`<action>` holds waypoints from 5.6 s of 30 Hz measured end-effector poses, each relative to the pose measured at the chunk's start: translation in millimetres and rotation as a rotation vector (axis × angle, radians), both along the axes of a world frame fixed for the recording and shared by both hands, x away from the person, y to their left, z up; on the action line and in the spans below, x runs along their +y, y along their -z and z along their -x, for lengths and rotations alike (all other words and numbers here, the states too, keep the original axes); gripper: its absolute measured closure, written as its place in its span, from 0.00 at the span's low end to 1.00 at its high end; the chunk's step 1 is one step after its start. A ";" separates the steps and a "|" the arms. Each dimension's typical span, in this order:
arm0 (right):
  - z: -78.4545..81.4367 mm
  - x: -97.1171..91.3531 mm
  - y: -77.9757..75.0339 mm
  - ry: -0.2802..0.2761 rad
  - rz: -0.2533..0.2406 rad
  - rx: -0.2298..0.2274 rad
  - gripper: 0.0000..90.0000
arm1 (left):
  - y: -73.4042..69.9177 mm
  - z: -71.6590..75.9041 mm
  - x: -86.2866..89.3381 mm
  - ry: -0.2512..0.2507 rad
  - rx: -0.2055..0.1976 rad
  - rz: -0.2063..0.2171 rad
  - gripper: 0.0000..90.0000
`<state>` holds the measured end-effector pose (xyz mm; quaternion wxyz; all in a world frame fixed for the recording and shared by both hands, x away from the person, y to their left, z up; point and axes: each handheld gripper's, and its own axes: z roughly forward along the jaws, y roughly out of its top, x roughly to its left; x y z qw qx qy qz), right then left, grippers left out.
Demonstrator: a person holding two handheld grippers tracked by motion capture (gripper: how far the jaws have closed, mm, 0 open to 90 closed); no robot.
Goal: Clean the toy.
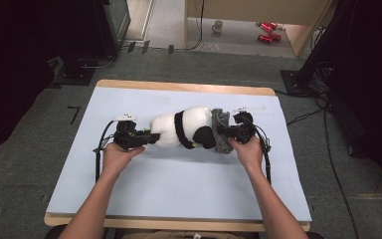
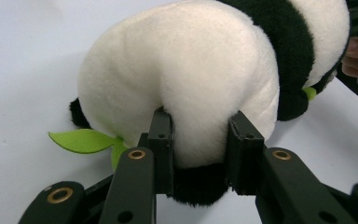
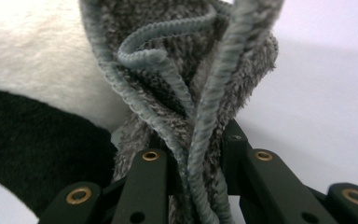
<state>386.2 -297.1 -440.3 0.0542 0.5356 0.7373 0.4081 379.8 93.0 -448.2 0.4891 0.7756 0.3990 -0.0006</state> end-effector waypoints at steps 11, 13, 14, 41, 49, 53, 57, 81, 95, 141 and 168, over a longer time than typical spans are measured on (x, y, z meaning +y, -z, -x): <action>21.5 -21.2 -49.0 0.014 -0.113 -0.125 0.86 | -2.3 -4.8 -1.6 -0.005 0.019 0.011 0.75; 25.9 -20.6 -58.7 0.004 -0.140 -0.145 0.86 | -2.6 -4.9 -2.0 -0.007 0.017 0.009 0.75; 27.9 -19.1 -62.9 -0.006 -0.149 -0.154 0.86 | -2.5 -5.0 -2.1 -0.009 0.018 0.011 0.75; 22.8 35.2 -51.3 -0.159 -0.109 -0.101 0.86 | -0.4 8.7 5.3 0.029 -0.153 -0.024 0.34; 14.1 34.0 -54.2 -0.140 -0.114 -0.116 0.85 | 12.2 2.4 1.0 -0.007 -0.162 -0.051 0.31; 11.2 32.7 -53.2 -0.132 -0.121 -0.116 0.85 | 17.3 -3.7 -4.2 -0.010 -0.185 -0.024 0.30; 10.3 29.6 -51.8 -0.126 -0.120 -0.107 0.85 | 21.0 -7.0 -7.8 0.002 -0.212 0.003 0.28; 26.9 35.0 -84.9 -0.156 -0.148 -0.163 0.85 | 1.8 8.8 -30.4 0.024 -0.062 0.045 0.78; 30.4 94.7 -51.5 -0.320 -0.105 -0.063 0.85 | 1.5 35.8 -47.5 -0.003 0.053 0.044 0.76; 12.4 -34.8 -26.3 0.039 -0.057 -0.085 0.86 | 0.7 19.5 -48.7 -0.004 0.038 0.086 0.75; 41.8 44.9 -62.7 -0.208 -0.170 -0.113 0.86 | -2.2 23.8 -52.0 -0.051 0.029 0.085 0.73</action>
